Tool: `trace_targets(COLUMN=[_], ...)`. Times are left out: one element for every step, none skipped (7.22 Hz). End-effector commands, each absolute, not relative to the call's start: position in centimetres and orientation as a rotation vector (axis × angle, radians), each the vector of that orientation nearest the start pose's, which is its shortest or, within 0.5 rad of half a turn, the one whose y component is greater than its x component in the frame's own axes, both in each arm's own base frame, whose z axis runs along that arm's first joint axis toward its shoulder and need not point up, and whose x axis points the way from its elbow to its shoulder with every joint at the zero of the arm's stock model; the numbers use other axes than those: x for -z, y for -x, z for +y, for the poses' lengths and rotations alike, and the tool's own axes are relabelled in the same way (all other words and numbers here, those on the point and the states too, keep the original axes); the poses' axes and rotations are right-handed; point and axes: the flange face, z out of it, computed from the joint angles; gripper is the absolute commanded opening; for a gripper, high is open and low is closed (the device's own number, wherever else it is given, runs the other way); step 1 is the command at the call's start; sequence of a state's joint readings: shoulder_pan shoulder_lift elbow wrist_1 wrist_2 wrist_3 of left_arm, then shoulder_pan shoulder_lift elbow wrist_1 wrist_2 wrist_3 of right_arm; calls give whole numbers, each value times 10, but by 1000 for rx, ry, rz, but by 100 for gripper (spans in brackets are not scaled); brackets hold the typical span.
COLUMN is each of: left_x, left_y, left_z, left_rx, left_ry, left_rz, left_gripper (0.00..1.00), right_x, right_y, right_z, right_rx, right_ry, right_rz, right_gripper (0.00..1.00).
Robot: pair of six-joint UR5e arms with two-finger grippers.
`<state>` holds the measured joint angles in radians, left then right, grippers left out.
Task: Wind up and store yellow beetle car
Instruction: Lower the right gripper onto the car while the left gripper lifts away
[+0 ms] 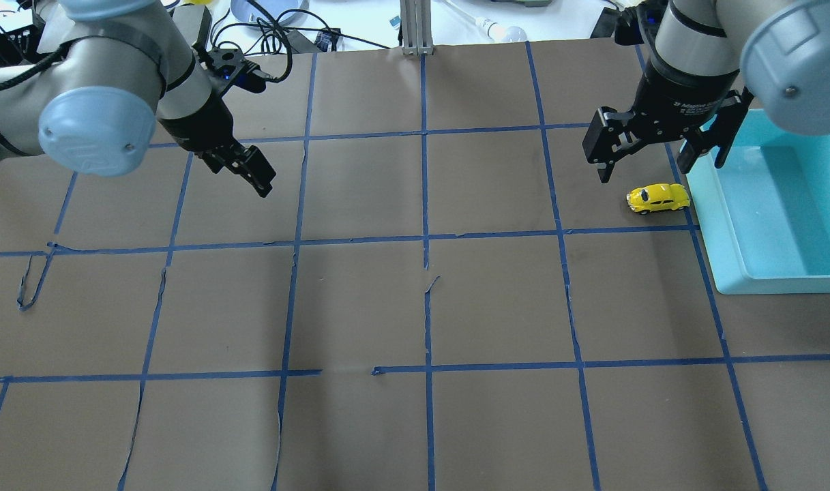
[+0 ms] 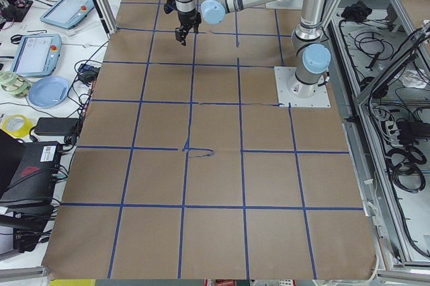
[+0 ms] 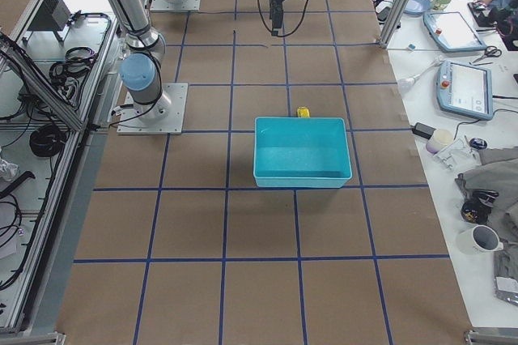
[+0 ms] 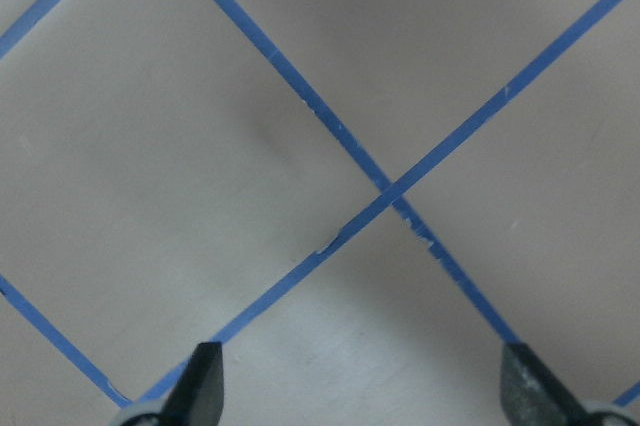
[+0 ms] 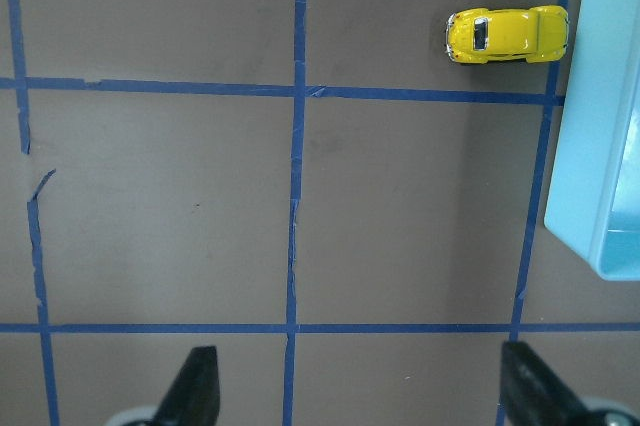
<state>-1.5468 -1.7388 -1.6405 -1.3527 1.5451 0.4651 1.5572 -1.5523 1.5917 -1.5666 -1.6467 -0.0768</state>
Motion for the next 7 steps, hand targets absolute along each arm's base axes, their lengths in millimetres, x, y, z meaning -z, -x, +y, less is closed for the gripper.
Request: trace_targets(left_x=[-428,-452,-465,-468,-482,-494,-495], left_y=[148,148,149,150,148,145,144], left_z=[-534,-521,-509,-505,-498,-491,-489], left_rx=[47,104,121,125,168,205,208], left_ry=[-230,-164,-65,63,72,86,91], left_rz=[3151,3154,3162,3159,3147,3117,3116], left_gripper=[100,100,100,100,100,100,100], right_x=[-437,-426,-410,-396,-378,-361,-342], right_y=[-116,-110,-99,-82,-58,-23,6], right_z=[-540,-550,-560,-570,-586,-598,-603], right_rx=[26,1,-49,-79,-76,-97,-116], right_ry=[519,861,1030,1202,1414,1566,1652], right_rz=[3182,3100,3037,2960,2868,2771,2684], right_gripper=[100,100,100,100,100,100,100])
